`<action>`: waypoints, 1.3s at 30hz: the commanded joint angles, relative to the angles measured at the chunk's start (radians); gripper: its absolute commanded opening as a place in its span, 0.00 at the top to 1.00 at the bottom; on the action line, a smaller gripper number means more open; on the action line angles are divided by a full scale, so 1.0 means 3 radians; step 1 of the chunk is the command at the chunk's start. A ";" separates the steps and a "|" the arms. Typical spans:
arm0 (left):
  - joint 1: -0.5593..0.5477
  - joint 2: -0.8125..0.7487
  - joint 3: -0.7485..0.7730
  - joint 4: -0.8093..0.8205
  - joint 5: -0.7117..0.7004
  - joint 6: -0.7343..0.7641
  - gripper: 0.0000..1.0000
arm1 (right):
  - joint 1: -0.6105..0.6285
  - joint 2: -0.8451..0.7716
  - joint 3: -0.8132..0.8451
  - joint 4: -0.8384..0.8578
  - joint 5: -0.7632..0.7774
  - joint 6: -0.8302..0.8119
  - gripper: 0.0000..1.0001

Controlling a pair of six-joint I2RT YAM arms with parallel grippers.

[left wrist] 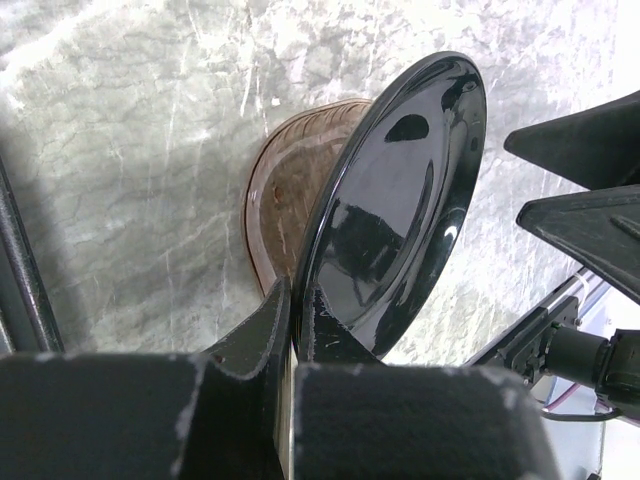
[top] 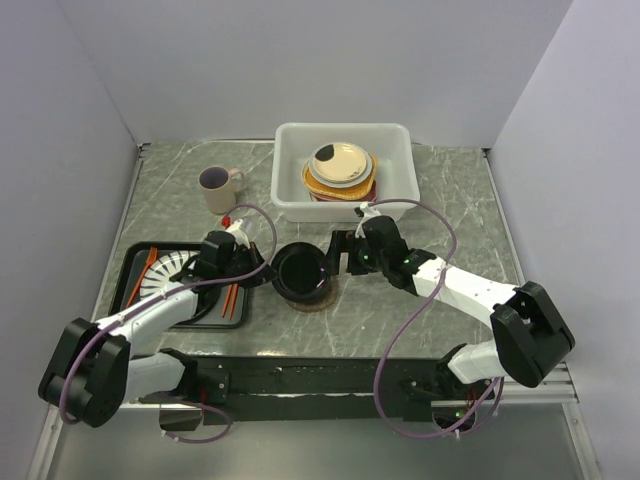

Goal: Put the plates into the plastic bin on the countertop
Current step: Pick up the plate at the center of the board.

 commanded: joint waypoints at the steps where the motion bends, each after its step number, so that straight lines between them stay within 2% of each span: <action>1: -0.0011 -0.0141 0.0079 0.0128 0.0054 -0.0008 0.99 | -0.0015 -0.0033 -0.0014 0.0179 -0.0113 -0.0007 0.00; 6: -0.0011 -0.0177 0.0048 0.0255 0.0187 -0.0023 0.99 | -0.0015 -0.0012 -0.0045 0.0256 -0.0241 -0.0002 0.01; 9: -0.0011 -0.0192 0.0012 0.0368 0.0274 -0.0044 0.99 | -0.0015 -0.0002 -0.0065 0.0327 -0.0353 0.0004 0.05; 12: -0.0011 -0.0197 -0.0003 0.0450 0.0361 -0.0059 0.99 | -0.0015 0.0008 -0.0081 0.0404 -0.0456 0.0019 0.18; 13: -0.0011 -0.0202 -0.0018 0.0475 0.0377 -0.0069 0.99 | -0.0010 0.0028 -0.0076 0.0415 -0.0491 0.0034 0.25; 19: -0.0006 -0.0213 -0.0039 0.0568 0.0489 -0.0079 0.99 | -0.0015 0.0172 -0.0030 0.0506 -0.0676 0.0085 0.46; 22: -0.0006 -0.0228 -0.0044 0.0573 0.0505 -0.0074 0.99 | -0.0015 0.0197 -0.0030 0.0568 -0.0768 0.0096 0.64; 25: -0.0006 -0.0238 -0.0039 0.0542 0.0489 -0.0059 0.99 | -0.0015 0.0182 -0.0035 0.0588 -0.0778 0.0096 0.92; 27: -0.0006 -0.0238 -0.0034 0.0527 0.0479 -0.0049 0.99 | -0.0015 0.0146 -0.0045 0.0594 -0.0768 0.0096 1.00; 37: -0.0006 -0.0228 -0.0003 0.0476 0.0408 -0.0023 0.99 | -0.0010 0.0121 -0.0060 0.0573 -0.0727 0.0075 1.00; 39: -0.0006 -0.0253 0.0017 0.0430 0.0367 -0.0013 0.96 | -0.0020 0.0110 -0.0055 0.0573 -0.0722 0.0075 1.00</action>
